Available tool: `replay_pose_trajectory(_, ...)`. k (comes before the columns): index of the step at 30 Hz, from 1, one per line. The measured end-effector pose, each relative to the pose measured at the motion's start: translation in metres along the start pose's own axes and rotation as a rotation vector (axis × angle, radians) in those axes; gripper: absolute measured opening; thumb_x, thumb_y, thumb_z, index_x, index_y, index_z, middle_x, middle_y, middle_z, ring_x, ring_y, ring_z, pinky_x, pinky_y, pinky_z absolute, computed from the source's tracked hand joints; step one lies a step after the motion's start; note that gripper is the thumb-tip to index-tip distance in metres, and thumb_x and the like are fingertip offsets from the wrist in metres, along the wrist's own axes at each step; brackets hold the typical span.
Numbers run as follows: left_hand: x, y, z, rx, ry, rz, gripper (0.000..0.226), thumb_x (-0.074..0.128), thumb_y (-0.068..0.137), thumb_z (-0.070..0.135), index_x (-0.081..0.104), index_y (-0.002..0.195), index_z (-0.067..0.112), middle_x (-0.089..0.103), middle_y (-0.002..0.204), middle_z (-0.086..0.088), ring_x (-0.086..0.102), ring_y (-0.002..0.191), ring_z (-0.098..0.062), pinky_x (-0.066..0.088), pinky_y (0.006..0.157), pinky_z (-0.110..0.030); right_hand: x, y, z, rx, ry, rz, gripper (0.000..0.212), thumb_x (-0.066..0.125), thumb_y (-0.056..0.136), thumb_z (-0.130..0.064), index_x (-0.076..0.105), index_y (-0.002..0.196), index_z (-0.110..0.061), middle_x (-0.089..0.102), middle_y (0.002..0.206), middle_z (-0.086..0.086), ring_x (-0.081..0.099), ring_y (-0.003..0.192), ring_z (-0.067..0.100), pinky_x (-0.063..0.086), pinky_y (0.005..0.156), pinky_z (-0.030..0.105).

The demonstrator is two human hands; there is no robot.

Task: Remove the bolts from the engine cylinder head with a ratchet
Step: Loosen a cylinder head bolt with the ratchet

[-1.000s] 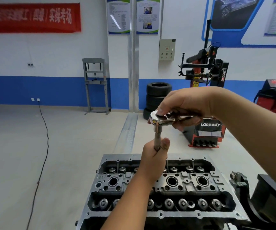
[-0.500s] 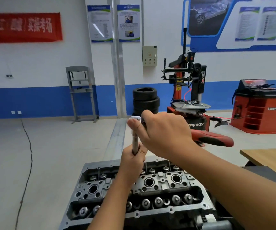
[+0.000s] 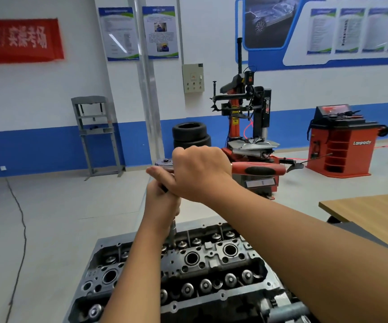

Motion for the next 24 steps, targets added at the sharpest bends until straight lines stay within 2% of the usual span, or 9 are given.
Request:
replay_pose_trajectory(4,0.005,-0.001,0.005,0.004,-0.002,0.040,0.032,0.047,0.086,0.026,0.050,0.083,-0.006,0.032,0.054,-0.007,0.022,0.044,-0.016,0.019,0.043,-0.025,0.000,0.003,0.002,0.008,0.047,-0.067,0.074,0.019,0.087,-0.090,0.044,0.065,-0.023,0.049,0.054,-0.005,0.044,0.046,0.014,0.026,0.047,0.027)
replay_pose_trajectory(8,0.008,0.002,0.009,-0.025,0.022,0.076,0.025,0.042,0.091,0.025,0.054,0.076,0.008,0.035,0.052,-0.005,0.024,0.042,-0.015,0.021,0.040,-0.024,-0.009,0.001,0.006,-0.011,0.135,-0.264,0.066,0.031,0.093,-0.083,0.050,0.075,-0.022,0.057,0.065,-0.004,0.054,0.057,0.014,0.033,0.050,0.030)
replay_pose_trajectory(10,0.006,0.003,0.005,-0.078,0.055,0.122,0.028,0.042,0.095,0.015,0.051,0.068,0.014,0.036,0.050,-0.003,0.024,0.042,-0.015,0.021,0.040,-0.024,-0.017,-0.007,0.009,-0.022,0.078,-0.328,0.063,0.032,0.096,-0.078,0.049,0.082,-0.020,0.055,0.071,-0.003,0.051,0.059,0.015,0.030,0.051,0.031)
replay_pose_trajectory(12,0.004,0.003,0.002,-0.147,0.040,0.169,0.029,0.051,0.098,0.009,0.050,0.070,0.016,0.035,0.049,-0.001,0.024,0.041,-0.015,0.021,0.040,-0.021,-0.026,-0.018,0.018,-0.046,-0.053,-0.337,0.054,0.037,0.099,-0.071,0.047,0.091,-0.018,0.052,0.074,-0.003,0.044,0.059,0.017,0.031,0.054,0.032)
replay_pose_trajectory(15,0.001,0.001,0.004,-0.235,-0.011,0.150,0.035,0.064,0.099,0.023,0.048,0.069,0.019,0.034,0.046,0.003,0.025,0.037,-0.013,0.023,0.039,-0.021,-0.039,-0.036,0.039,-0.064,-0.204,-0.346,0.030,0.054,0.098,-0.049,0.048,0.101,-0.019,0.053,0.077,0.001,0.045,0.059,0.021,0.037,0.055,0.034)
replay_pose_trajectory(17,0.003,-0.001,0.007,-0.264,-0.034,0.038,0.046,0.065,0.100,0.031,0.047,0.058,0.025,0.034,0.047,0.003,0.025,0.038,-0.013,0.022,0.040,-0.023,-0.046,-0.047,0.058,0.030,-0.169,-0.370,0.031,0.054,0.097,-0.053,0.054,0.094,-0.022,0.053,0.074,0.000,0.048,0.060,0.020,0.034,0.053,0.031)
replay_pose_trajectory(19,0.006,-0.007,0.008,-0.276,-0.044,-0.079,0.055,0.065,0.101,0.035,0.048,0.049,0.026,0.035,0.048,0.004,0.024,0.040,-0.013,0.020,0.041,-0.024,-0.049,-0.057,0.070,0.149,-0.099,-0.362,0.038,0.053,0.095,-0.058,0.053,0.079,-0.023,0.056,0.072,0.000,0.051,0.060,0.019,0.032,0.052,0.028)
replay_pose_trajectory(22,0.008,-0.017,0.011,-0.236,-0.050,-0.109,0.055,0.067,0.101,0.036,0.053,0.049,0.027,0.036,0.048,0.003,0.025,0.040,-0.013,0.020,0.041,-0.024,-0.044,-0.066,0.072,0.251,-0.141,-0.282,0.025,0.054,0.093,-0.036,0.051,0.074,-0.021,0.056,0.070,0.001,0.052,0.058,0.022,0.036,0.052,0.029)
replay_pose_trajectory(24,0.008,-0.020,0.012,-0.206,-0.049,-0.075,0.054,0.068,0.101,0.035,0.053,0.049,0.026,0.035,0.047,0.002,0.024,0.040,-0.013,0.020,0.041,-0.024,-0.043,-0.066,0.071,0.283,-0.168,-0.235,0.025,0.053,0.092,-0.029,0.050,0.069,-0.019,0.056,0.065,0.002,0.054,0.056,0.024,0.045,0.054,0.031)
Point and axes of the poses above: each hand's wrist, its own y-axis towards the middle knuckle, its own x-axis out of the palm, z = x × y, the point moved 4 cm from there along y, towards the middle knuckle
